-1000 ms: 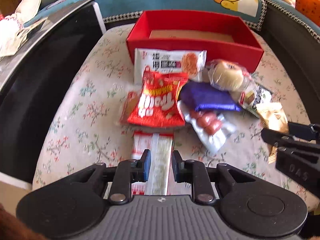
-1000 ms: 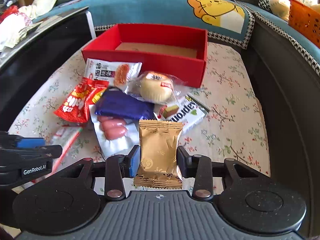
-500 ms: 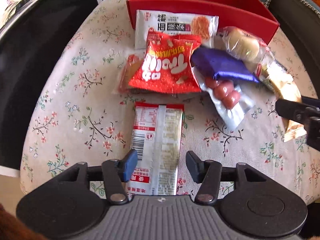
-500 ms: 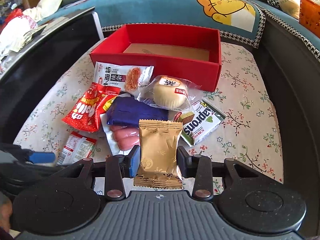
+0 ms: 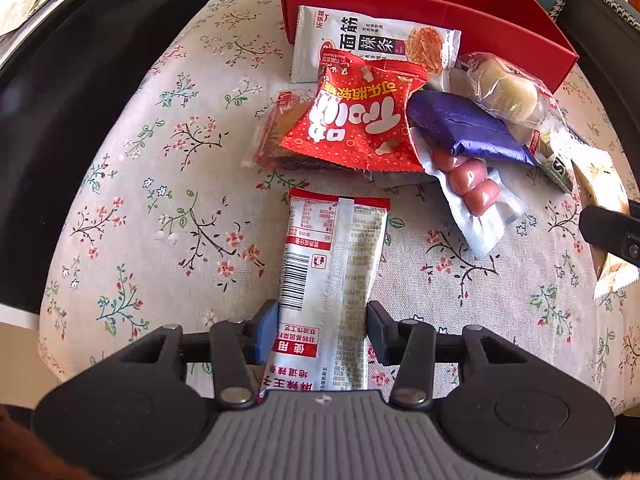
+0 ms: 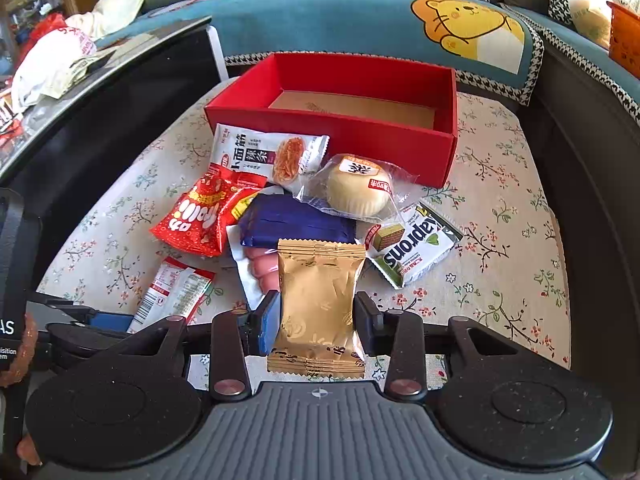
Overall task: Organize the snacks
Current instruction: 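Lift snack bar with left tool while right tool carries gold packet over red box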
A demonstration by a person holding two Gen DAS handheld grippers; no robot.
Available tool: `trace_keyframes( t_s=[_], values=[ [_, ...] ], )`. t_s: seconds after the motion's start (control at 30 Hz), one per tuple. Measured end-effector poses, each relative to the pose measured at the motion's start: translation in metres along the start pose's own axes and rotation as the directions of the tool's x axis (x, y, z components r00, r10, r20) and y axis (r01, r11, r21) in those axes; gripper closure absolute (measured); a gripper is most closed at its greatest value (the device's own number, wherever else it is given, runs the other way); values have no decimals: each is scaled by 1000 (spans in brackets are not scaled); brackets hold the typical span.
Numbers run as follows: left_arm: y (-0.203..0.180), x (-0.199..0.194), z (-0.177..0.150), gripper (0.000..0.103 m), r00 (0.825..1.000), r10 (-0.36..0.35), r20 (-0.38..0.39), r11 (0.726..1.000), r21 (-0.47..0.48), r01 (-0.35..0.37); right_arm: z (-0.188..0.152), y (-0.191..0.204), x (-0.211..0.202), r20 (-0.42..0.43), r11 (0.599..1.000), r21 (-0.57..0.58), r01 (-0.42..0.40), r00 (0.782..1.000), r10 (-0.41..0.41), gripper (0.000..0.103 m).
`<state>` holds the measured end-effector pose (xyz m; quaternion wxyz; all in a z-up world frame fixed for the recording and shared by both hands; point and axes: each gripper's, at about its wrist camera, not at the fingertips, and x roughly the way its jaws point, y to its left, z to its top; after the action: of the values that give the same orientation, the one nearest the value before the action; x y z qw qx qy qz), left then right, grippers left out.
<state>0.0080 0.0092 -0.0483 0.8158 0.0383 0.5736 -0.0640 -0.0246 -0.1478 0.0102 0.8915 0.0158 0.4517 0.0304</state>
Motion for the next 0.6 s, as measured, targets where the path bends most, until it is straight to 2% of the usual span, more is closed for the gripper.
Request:
trace_keyframes(
  t_s=[0.23,0.4,0.47,0.53,0.6],
  values=[
    [-4,-41,2,15,994,7,106,1000,8,-8,5,-2,-13,50,1000,14,-1,999,0,56],
    [-12,-64,22,17,982,-5,189,999,34,-2,17,1,-18,89,1000,13,-4,996,3,56],
    [-17,-65,34,40,977,-27,213,998,55,15,23,0,-17,101,1000,15,3,995,-4,56],
    [-21,-63,46,40,974,-52,220,997,69,38,30,-3,-13,105,1000,25,11,994,-13,56],
    [-23,-58,55,40,974,-47,223,996,79,30,36,-8,-8,100,999,35,19,995,-23,56]
  ],
)
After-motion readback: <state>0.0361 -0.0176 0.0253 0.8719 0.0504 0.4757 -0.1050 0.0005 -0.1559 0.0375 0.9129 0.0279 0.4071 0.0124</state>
